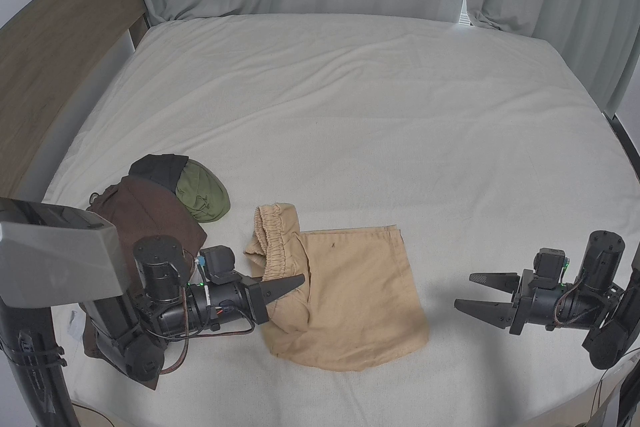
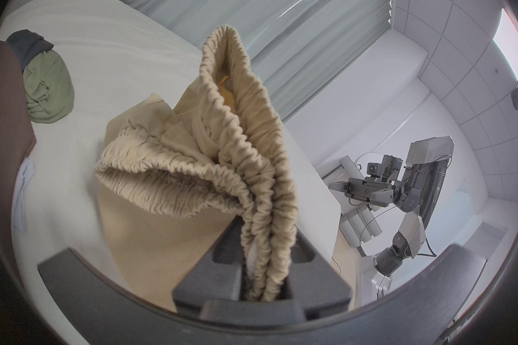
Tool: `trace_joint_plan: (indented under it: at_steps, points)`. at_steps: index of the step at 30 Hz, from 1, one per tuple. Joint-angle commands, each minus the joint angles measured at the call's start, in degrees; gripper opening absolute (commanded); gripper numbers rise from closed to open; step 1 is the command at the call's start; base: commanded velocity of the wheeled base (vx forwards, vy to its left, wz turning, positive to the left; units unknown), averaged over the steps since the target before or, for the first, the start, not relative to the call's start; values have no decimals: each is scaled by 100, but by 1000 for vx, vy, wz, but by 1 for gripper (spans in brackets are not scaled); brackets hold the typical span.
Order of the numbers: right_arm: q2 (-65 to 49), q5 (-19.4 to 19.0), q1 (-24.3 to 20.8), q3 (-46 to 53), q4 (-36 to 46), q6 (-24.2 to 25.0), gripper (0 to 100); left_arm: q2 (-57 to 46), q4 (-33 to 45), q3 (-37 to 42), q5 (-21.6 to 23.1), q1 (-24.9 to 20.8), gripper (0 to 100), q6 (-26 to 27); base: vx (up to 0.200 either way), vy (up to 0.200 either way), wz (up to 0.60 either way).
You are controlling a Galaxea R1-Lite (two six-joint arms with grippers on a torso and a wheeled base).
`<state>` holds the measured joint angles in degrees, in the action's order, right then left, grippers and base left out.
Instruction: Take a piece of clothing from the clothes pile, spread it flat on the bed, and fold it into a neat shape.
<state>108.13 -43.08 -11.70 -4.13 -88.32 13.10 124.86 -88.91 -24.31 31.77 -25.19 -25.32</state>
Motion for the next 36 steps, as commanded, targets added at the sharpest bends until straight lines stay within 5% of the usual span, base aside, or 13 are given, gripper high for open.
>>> trace_joint_plan:
  at_steps: [1, 36]
  points:
    - [-99, -16, 160, -61, -1, 8, 100, 250, -13, -215, -13, -136, 0, -8, 0, 0, 0]
    - [-90, -25, 520, -378, -1, 52, 100, 1401, -13, -1489, -479, -1094, 0, -905, 0, 0, 0]
